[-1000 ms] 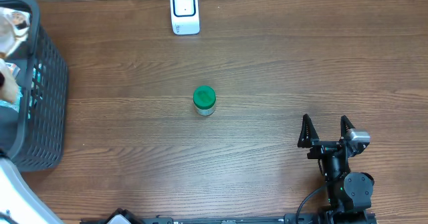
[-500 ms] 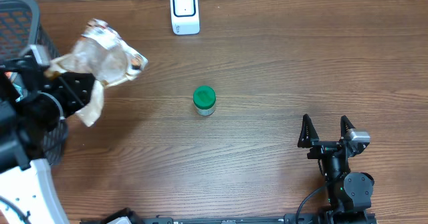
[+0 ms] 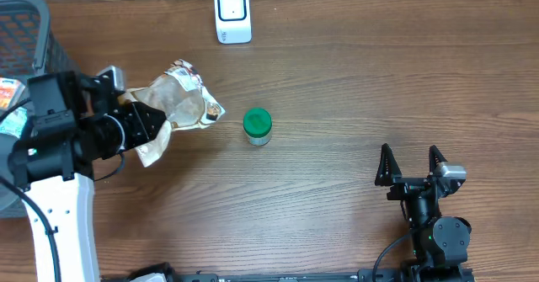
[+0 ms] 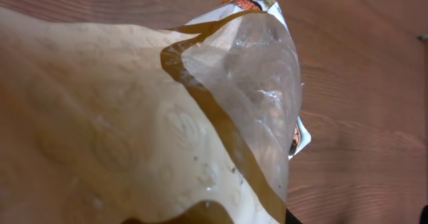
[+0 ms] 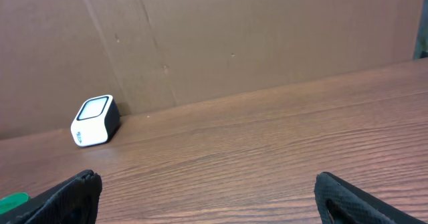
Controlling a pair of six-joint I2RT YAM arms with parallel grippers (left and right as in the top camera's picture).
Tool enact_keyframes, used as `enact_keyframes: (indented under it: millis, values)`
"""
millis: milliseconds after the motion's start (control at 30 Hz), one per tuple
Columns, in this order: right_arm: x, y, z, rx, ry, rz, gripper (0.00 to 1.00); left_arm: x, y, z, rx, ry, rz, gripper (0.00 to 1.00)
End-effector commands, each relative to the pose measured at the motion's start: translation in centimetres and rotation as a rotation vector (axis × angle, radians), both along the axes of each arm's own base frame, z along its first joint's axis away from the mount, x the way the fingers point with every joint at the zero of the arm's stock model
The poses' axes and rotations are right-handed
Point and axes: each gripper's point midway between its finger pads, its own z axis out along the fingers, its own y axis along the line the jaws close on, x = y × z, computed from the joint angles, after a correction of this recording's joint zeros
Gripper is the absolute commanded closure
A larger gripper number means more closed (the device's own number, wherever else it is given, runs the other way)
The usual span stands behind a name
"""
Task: Scan the item barcode
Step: 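Carry the bag beside the jar and release it on the table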
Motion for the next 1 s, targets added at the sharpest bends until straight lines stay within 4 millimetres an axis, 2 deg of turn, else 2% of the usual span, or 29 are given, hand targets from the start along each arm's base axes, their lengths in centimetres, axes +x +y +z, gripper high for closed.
enact_keyframes:
  millis: [0,367,633,800,867,967]
  values:
    - [0.0,-0.1,-0.2,-0.002,-0.002,-0.005,0.0,0.2,-1.1,-1.5,0.012,0.021,-0.025,0.82]
    - [0.0,-0.1,-0.2,-0.001,-0.002,-0.005,0.0,2.0,-3.5,-6.0,-0.041,0.085,-0.017,0.83]
    - [0.0,-0.1,-0.2,-0.001,-0.002,-0.005,0.0,3.3,-3.9,-10.3,0.059,0.2,0.045,0.83]
    - [0.0,-0.1,-0.2,-0.002,-0.002,-0.005,0.0,3.4,-2.6,-12.7,0.152,0.268,0.088,0.82]
    - [0.0,-0.1,-0.2,-0.002,-0.002,-0.005,0.0,3.4,-2.6,-13.6,0.176,0.283,0.051,0.83]
    - [0.0,-0.1,-0.2,-0.002,-0.002,-0.005,0.0,3.2,-4.0,-14.5,0.171,0.282,-0.097,0.83]
